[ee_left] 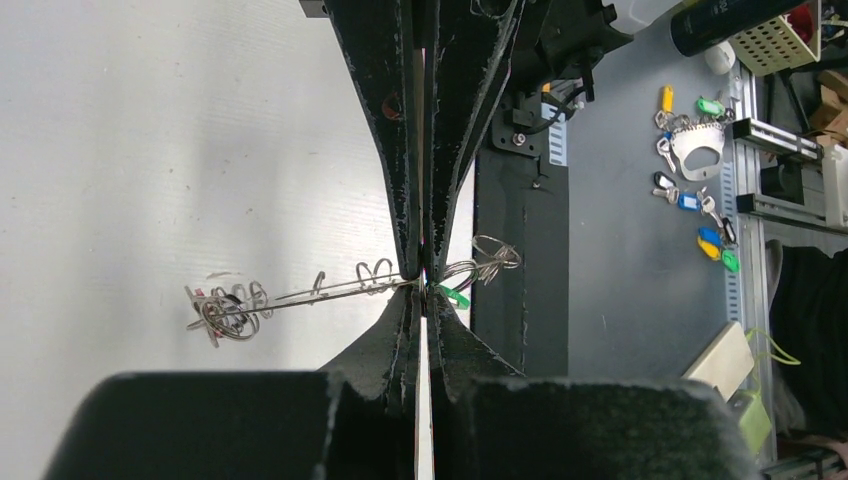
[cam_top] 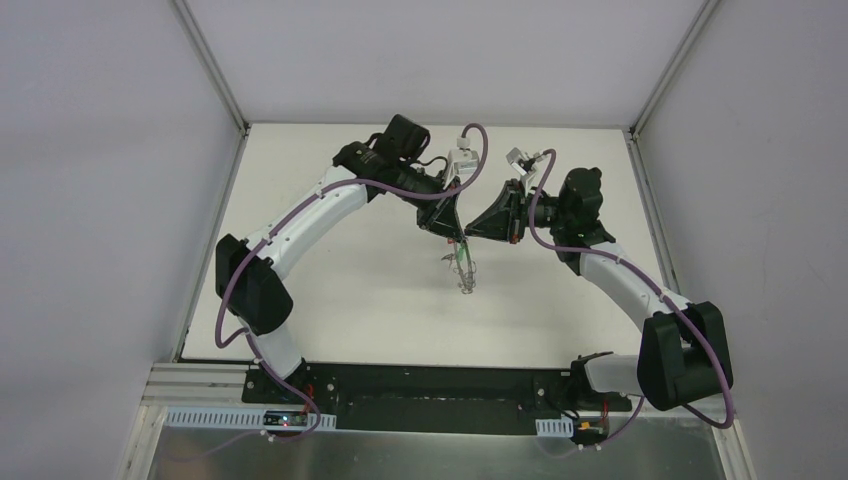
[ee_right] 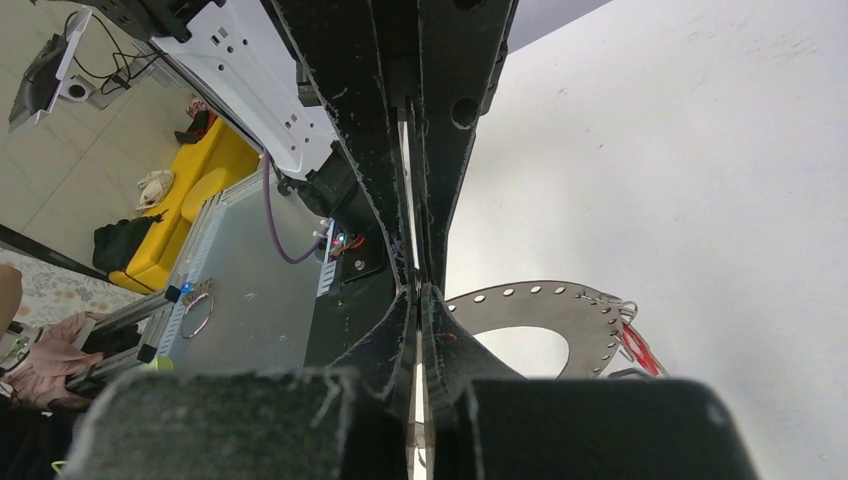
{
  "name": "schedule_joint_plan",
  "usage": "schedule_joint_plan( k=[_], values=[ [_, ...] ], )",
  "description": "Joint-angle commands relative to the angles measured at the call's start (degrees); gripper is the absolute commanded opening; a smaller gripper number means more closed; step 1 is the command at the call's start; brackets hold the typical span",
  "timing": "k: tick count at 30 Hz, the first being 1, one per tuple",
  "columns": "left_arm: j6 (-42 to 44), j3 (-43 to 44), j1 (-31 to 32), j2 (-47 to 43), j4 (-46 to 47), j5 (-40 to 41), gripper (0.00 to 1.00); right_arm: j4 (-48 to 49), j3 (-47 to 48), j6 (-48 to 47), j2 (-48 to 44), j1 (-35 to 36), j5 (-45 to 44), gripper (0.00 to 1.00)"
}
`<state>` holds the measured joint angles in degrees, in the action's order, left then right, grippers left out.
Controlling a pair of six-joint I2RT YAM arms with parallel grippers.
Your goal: Put the keys on the keyring
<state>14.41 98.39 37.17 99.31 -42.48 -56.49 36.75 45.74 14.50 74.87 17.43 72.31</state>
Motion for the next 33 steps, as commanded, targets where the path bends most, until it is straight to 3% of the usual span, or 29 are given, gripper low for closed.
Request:
schedule_joint_plan(
  k=[1, 33],
  values=[
    [3.9, 2.7, -1.0, -1.9, -6.5, -0.4, 0.0, 1.5, 0.5, -1.1, -1.8, -1.2, 1.7, 0.0],
    [2.0, 3.2, -1.1, -2.2, -6.5, 3.1, 0.01, -0.7, 0.3, -4.0, -2.0, -1.2, 2.9, 0.0]
  ],
)
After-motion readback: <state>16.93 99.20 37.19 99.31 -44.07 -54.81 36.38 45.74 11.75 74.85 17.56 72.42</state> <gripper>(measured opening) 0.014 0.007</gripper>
